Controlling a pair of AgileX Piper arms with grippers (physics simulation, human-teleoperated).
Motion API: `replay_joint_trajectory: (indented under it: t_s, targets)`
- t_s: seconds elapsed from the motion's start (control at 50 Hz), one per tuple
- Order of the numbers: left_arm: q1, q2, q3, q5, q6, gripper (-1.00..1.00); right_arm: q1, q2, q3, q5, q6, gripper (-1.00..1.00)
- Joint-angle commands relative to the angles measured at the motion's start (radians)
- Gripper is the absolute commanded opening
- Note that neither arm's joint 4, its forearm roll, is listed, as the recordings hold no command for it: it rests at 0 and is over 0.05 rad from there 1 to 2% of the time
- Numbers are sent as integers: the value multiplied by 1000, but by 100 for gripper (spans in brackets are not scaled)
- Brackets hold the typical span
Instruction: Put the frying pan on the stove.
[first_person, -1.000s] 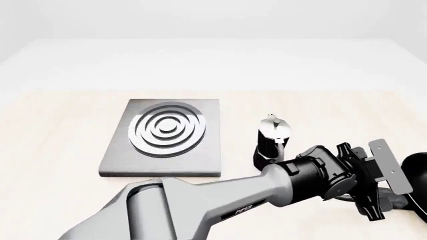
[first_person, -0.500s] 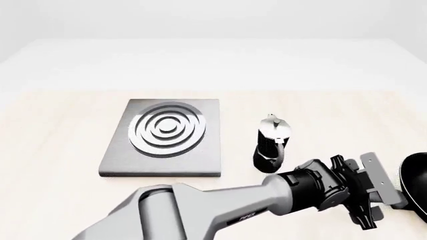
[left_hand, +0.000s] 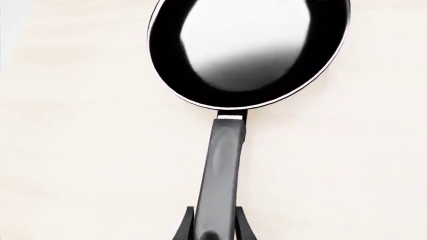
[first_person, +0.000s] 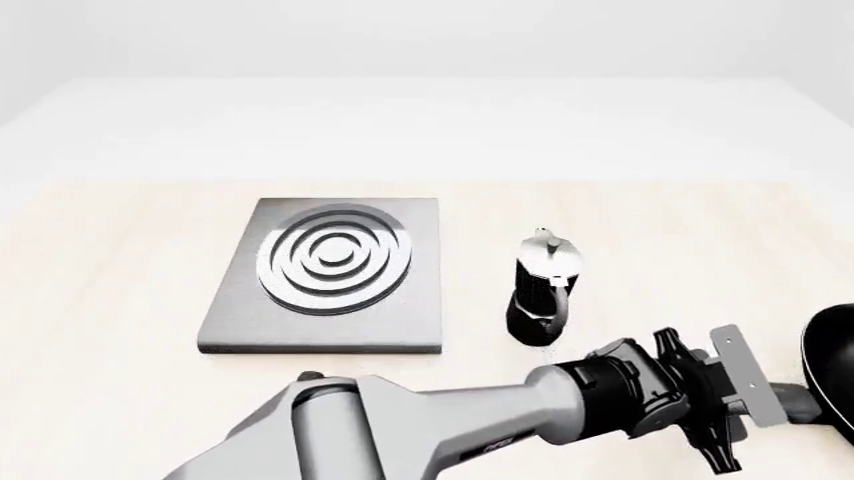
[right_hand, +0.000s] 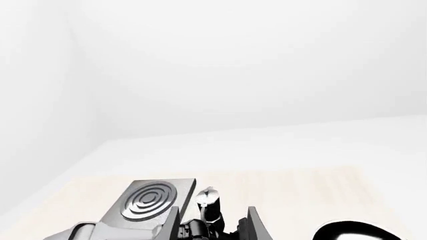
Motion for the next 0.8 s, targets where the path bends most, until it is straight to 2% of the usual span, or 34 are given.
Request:
replay_joint_trajectory:
  t_s: [0.02,0.1,0.18,0.34,0.36,0.8]
  targets:
    - [8,-11,35,-18,15,-100,0,0,0,0,-2,100]
    - [1,-70,103,-41,32,-100,0,0,0,0,-6,100]
    - [-21,-161,216,-84,39,-100,1,0,0,0,-9,100]
    - [-7,-244,244,-62,80,-100,1,0,-2,0,-15,100]
    - [-12,-287,271,-61,84,-100,1,0,-2,0,-17,100]
    - [47,-405,222,17,139,-100,0,0,-2,0,-25,100]
